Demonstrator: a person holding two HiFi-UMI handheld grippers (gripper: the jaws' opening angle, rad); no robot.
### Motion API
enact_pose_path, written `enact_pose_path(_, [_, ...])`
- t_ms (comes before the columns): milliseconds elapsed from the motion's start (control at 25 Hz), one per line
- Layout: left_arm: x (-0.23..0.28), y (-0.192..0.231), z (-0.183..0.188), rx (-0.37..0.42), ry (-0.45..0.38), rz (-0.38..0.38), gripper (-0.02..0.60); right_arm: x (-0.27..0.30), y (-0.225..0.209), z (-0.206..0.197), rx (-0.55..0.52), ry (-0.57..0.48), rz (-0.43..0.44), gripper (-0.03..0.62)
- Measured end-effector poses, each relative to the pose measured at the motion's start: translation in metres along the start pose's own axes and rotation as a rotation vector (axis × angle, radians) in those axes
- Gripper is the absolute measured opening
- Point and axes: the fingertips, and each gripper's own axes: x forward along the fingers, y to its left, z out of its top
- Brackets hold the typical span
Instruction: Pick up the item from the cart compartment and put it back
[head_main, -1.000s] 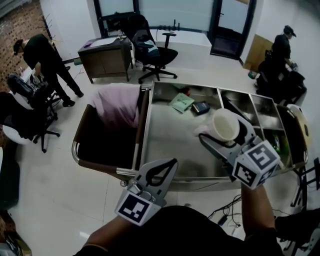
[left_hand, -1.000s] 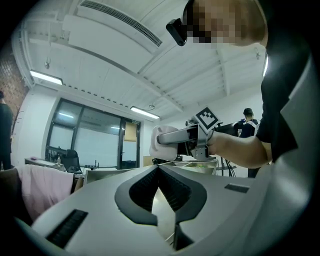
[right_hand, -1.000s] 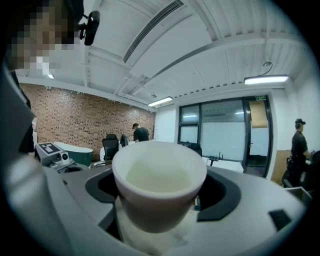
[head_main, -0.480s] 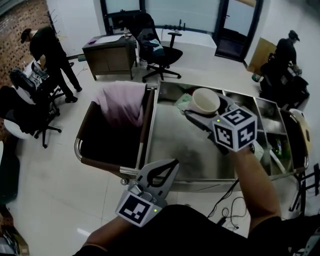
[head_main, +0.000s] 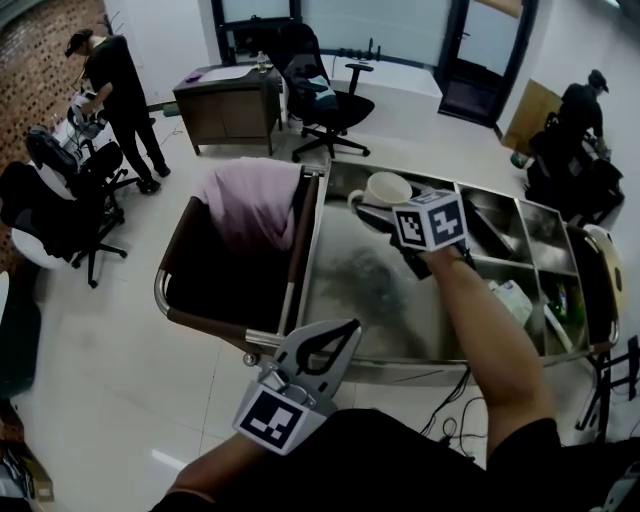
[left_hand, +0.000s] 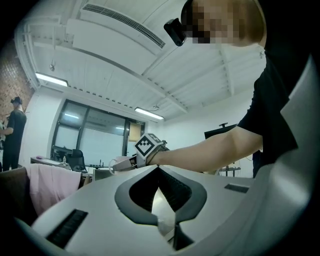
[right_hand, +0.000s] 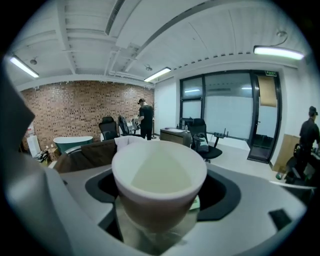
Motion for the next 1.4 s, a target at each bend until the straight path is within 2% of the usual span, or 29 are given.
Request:
enact_pose_path(680, [-0.008, 0.011, -0.008, -0.022, 0.016, 0.034, 0.000, 0.075, -0.003, -0.045, -0.010, 0.108, -0.026, 0.471])
enact_pose_path(880, [-0.008, 0.014, -0.010, -0.025, 0.020, 0.040, 0.000, 0.080, 0.002, -0.049, -0.026, 0.097, -0.018, 0.474])
enact_pose_path(1000, [-0.009, 0.016, -0.009, -0.026, 0.019, 0.043, 0.000, 0.078, 0.003, -0.047, -0.043, 0.076, -0.036, 0.500])
enact_pose_path(1400, [-0.011, 0.018, -0.008, -0.022, 0.017, 0.044, 0.000, 0.052, 0.006, -0.061, -0.021, 0.104, -0.031, 0.502])
